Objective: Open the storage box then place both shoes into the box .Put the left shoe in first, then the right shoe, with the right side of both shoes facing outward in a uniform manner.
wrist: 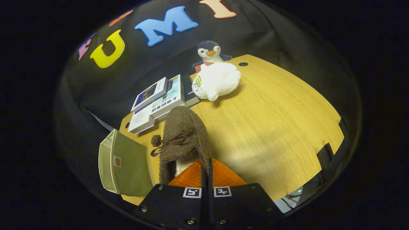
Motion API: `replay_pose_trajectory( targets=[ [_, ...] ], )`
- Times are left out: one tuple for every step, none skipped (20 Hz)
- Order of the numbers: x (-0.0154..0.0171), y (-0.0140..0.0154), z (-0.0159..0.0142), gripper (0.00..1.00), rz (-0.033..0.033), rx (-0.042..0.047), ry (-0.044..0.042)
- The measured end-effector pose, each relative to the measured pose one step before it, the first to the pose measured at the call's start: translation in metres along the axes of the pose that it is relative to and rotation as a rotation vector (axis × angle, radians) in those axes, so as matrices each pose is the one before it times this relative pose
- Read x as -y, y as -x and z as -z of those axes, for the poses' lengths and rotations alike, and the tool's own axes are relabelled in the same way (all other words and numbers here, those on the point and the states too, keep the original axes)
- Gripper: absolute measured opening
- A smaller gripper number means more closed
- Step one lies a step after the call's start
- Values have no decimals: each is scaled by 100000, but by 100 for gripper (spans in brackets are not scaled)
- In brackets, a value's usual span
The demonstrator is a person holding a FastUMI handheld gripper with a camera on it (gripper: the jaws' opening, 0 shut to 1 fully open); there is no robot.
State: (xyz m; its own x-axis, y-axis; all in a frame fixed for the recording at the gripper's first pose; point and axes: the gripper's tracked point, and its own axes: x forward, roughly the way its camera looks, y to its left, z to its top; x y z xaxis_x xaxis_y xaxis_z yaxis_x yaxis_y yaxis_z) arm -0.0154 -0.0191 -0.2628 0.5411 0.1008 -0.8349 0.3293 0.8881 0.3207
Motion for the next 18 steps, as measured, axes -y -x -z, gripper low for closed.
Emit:
replay_pose_trajectory(
  targets=[
    [-961, 257, -161, 0, 49, 453, 513],
    [-932, 347, -126, 0, 128, 611, 663],
    [-1024, 392, -38, 0, -217, 435, 301],
    [-1065, 281, -106, 0, -573, 529, -222],
    [-1166, 129, -110, 0, -942, 443, -376],
    [-1182, 172, 15, 0, -1197, 308, -277],
    [-1213, 182, -34, 0, -1100, 508, 283],
    [-1036, 81, 27, 0, -728, 395, 599],
    [-1047, 41, 79, 0, -500, 281, 698],
    [-1127, -14, 2, 0, -557, -6, 604],
    [-1178, 51, 80, 0, -860, 157, 248],
    [-1115, -39, 68, 0, -1125, 103, -92],
    [-1199, -100, 84, 0, -1238, 166, -417],
    [-1128, -61, 116, 0, -1278, 9, -378],
    [-983, -172, 137, 0, -1040, 98, -192],
    [-1004, -126, 158, 0, -906, -71, -149],
    [-1085, -161, 209, 0, -1102, -22, -198],
    [-963, -208, 240, 0, -1358, -209, -326]
  ],
)
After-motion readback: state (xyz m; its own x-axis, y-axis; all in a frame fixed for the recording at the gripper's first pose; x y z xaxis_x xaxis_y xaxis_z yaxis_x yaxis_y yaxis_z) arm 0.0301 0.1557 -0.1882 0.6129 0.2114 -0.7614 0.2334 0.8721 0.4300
